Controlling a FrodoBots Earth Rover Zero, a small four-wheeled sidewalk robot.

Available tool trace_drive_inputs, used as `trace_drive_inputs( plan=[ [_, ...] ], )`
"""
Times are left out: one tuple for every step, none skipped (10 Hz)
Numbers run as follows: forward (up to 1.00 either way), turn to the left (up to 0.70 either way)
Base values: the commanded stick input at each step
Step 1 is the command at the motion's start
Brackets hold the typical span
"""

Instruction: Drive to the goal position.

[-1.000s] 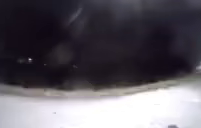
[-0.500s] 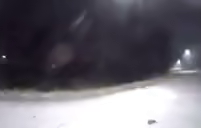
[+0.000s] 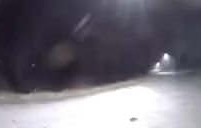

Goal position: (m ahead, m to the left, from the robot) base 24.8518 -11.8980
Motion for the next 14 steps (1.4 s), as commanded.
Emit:
trace_drive_inputs(
  plan=[
    [0.00, -0.25],
    [0.00, -0.09],
    [0.00, -0.08],
    [0.00, -0.06],
    [0.00, -0.05],
    [0.00, -0.04],
    [0.00, -0.04],
    [0.00, -0.04],
    [0.00, -0.01],
    [0.08, -0.01],
    [0.55, -0.03],
    [0.67, 0.00],
    [0.69, 0.00],
    [0.70, 0.00]
  ],
)
